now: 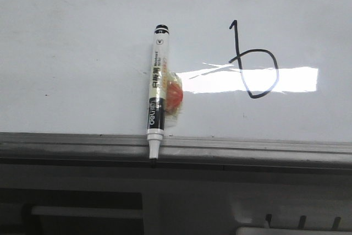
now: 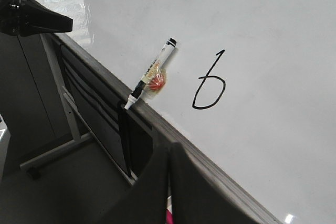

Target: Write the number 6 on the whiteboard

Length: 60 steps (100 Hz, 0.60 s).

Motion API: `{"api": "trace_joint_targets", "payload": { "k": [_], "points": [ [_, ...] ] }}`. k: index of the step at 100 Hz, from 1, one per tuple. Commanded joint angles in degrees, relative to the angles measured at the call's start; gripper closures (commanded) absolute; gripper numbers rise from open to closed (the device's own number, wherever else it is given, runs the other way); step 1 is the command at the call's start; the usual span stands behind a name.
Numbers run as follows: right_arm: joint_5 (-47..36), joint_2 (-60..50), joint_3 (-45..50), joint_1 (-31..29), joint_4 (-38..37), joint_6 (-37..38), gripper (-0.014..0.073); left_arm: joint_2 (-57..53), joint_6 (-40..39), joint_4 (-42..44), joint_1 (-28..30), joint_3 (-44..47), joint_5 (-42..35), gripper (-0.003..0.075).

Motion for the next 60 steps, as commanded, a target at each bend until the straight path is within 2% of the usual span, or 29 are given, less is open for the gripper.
{"api": "trace_joint_targets", "payload": {
  "k": [1,19,24,33,40,47,55,60],
  "points": [
    [-4.3,-0.3,-1.1,-0.4,-0.4,0.1,0.0644,0.3,0.0,0.4,-0.4,-1.2,0.9,0.0739],
    [-4.3,-0.3,-1.1,-0.4,-0.4,0.1,0.0644,-0.6,0.0,0.6,-0.2,2.7,0.8,0.0739],
    [-4.3,-0.3,-1.1,-0.4,-0.4,0.1,0.0644,-2.1,-0.4,5.4,0.4,4.0,-0.6,0.0739],
    [-4.3,-0.3,-1.1,-0.4,-0.4,0.1,0.0644,-5.9,-4.3,20.0,3.7,5.7,-1.1,0.0739],
    [-4.3,-0.3,-1.1,-0.4,-0.4,0.1,0.0644,-9.2,-13.9,32.7,8.3,7.3,-0.5,0.0739],
    [-4.3,-0.3,-1.1,-0.4,-0.4,0.1,0.0644,-12.8,-28.5,49.3,14.5,8.9,1.9,0.0739],
    [-4.3,-0.3,-1.1,-0.4,-0.4,0.1,0.0645,-17.0,-51.0,72.8,22.4,9.7,9.3,0.0739],
    [-4.3,-0.3,-1.1,-0.4,-0.4,0.1,0.0646,-19.9,-63.3,83.9,26.6,9.9,14.7,0.0739]
  ]
}}
